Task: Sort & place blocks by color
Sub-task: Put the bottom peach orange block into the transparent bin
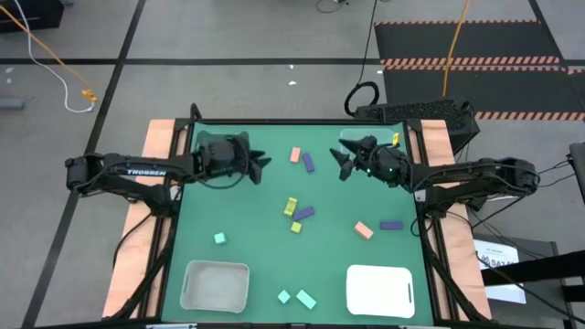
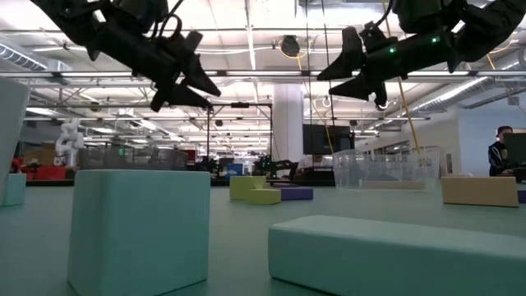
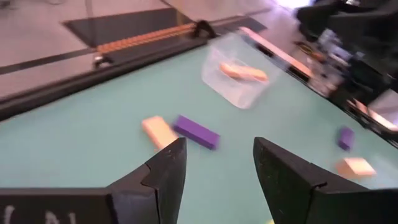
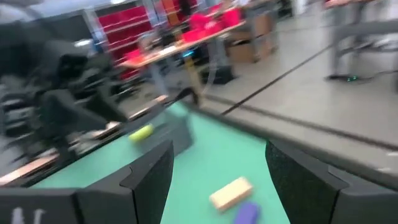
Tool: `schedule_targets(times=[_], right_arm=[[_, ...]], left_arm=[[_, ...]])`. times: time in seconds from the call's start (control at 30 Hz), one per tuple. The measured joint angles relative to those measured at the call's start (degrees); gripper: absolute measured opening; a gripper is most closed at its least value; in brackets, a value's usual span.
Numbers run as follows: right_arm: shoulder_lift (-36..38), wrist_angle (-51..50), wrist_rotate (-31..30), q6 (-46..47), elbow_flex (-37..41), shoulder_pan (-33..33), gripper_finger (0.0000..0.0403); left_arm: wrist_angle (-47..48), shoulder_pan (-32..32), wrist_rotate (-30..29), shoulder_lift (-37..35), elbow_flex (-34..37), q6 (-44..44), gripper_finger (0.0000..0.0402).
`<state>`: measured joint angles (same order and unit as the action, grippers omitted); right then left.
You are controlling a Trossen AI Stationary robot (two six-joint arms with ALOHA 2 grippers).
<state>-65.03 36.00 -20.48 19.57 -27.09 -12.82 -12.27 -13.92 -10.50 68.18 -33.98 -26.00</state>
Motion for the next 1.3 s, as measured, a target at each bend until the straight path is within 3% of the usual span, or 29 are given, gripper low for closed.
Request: schedule_targets(times=[0.13, 0.43, 0.6, 0.7, 0.93, 1.3], right_arm=[[0.0, -8.7, 2.8, 0.8, -1.3, 3.2, 0.0247], [0.0, -52.9, 3.6, 15.5, -13.3, 10.6, 0.0247], [0.0, -67.8, 15.9, 31.8, -14.5, 13.1, 0.0247], [-0.7, -71.8, 20.8, 38.0, -14.5, 15.6, 0.0247], [-5.5, -73.0, 20.8, 44.1, -14.5, 23.1, 0.0247], [-16.4, -70.4, 20.6, 45.9, -14.5, 28.6, 0.0244]], left_arm=[[0.3, 4.2, 0.0, 0.0, 0.0, -0.2, 0.0186], [0.4, 10.1, 0.0, 0.0, 0.0, -2.0, 0.0187], [0.4, 11.7, 0.0, 0.0, 0.0, -2.9, 0.0186], [0.2, 12.3, 0.0, 0.0, 0.0, -3.0, 0.0186], [0.1, 13.5, 0.0, 0.0, 0.0, -3.0, 0.0187], [0.2, 14.1, 0.0, 0.0, 0.0, -3.0, 0.0187]])
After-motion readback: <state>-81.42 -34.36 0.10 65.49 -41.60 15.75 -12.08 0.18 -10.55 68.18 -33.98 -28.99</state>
